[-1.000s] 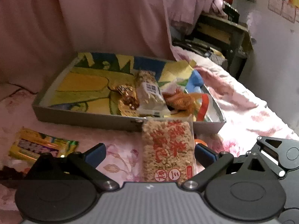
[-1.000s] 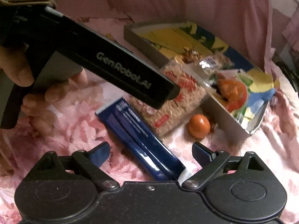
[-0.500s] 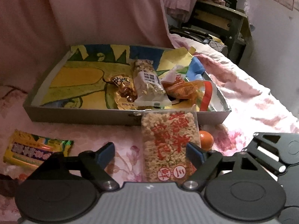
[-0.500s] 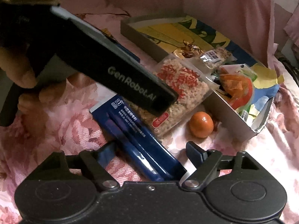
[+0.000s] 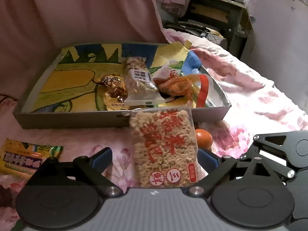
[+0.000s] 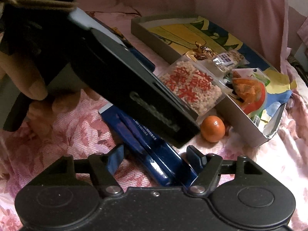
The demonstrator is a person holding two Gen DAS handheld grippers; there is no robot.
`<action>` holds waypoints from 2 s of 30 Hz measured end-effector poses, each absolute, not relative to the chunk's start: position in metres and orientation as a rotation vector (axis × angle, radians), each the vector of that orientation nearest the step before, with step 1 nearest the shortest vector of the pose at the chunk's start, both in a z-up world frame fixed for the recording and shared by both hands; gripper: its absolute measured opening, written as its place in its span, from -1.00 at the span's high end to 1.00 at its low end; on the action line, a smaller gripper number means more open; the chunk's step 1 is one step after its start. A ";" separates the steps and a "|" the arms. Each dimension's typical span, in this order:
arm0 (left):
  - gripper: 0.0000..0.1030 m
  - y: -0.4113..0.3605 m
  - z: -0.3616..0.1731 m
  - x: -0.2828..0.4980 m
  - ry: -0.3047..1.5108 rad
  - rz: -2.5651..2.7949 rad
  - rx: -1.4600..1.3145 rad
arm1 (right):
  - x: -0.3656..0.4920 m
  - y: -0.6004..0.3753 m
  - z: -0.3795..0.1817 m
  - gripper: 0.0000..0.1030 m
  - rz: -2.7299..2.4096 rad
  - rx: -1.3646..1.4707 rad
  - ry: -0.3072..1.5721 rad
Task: Organize snacks
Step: 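Grasp the red-printed rice cracker packet with the left tool while the right grasps the blue tube, then carry the rice cracker packet and blue tube into the tray and open both tools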
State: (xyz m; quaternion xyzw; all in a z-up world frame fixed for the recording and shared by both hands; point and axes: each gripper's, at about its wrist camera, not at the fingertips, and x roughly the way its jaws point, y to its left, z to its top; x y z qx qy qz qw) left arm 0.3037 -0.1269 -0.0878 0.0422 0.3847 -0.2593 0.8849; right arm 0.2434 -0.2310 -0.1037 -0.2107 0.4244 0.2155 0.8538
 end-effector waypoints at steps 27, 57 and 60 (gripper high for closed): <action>-0.37 -0.061 -0.072 0.269 0.880 -0.303 -0.052 | 0.200 -0.202 -0.106 0.26 0.430 -0.765 0.740; -0.38 -0.092 0.018 0.342 0.722 -0.271 -0.208 | 0.262 -0.292 -0.018 0.33 0.046 -0.174 0.370; -0.38 -0.105 0.008 0.366 0.734 -0.263 -0.195 | 0.283 -0.305 -0.014 0.33 0.027 -0.087 0.356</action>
